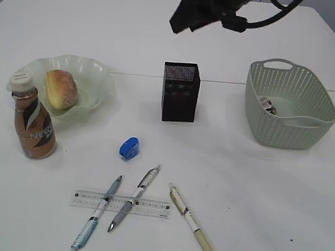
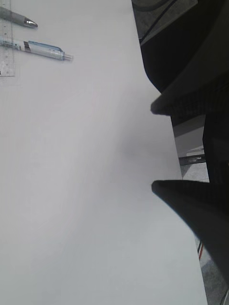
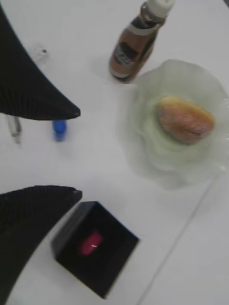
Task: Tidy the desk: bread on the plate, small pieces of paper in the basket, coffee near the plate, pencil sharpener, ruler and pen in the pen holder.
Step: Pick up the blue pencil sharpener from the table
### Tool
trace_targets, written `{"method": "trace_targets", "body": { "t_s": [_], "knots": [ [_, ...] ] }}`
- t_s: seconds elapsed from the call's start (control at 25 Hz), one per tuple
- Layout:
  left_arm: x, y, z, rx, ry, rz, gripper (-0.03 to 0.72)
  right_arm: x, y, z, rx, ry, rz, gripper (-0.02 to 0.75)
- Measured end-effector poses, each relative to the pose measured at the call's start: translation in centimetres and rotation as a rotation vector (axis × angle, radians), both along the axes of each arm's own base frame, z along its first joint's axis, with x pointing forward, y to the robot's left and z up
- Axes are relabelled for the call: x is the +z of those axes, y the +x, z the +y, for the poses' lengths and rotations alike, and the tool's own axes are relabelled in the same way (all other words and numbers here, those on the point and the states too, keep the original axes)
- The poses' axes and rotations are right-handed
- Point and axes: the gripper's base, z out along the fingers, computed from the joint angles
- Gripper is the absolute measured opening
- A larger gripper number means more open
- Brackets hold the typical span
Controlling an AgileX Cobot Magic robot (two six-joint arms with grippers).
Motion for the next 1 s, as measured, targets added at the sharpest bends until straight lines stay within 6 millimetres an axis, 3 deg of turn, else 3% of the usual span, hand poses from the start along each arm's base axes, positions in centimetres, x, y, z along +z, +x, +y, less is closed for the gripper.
{"method": "trace_targets", "body": {
  "t_s": [0.12, 0.32, 0.52, 0.76, 1.0],
  "knots": [
    [0.0, 0.0, 0.0, 0.0, 0.0, 0.0, 0.318, -0.9, -0.6, -0.9, -0.103, -0.084, 0.159, 0.363],
    [0.0, 0.0, 0.0, 0.0, -0.003, 0.001, 0.318, -1.7, -0.1, -3.0, -0.407, -0.209, 0.231, 0.363],
    [0.0, 0.0, -0.1, 0.001, -0.012, 0.003, 0.318, -3.1, -0.3, -3.3, -0.503, -0.225, 0.304, 0.362],
    [0.0, -0.1, -0.3, 0.002, -0.038, 0.011, 0.318, -6.6, -2.4, 0.1, -0.534, -0.259, 0.448, 0.362],
    [0.0, -0.1, -0.4, 0.003, -0.042, 0.012, 0.318, -9.1, -4.8, 5.9, -0.546, -0.288, 0.523, 0.362]
  ]
}}
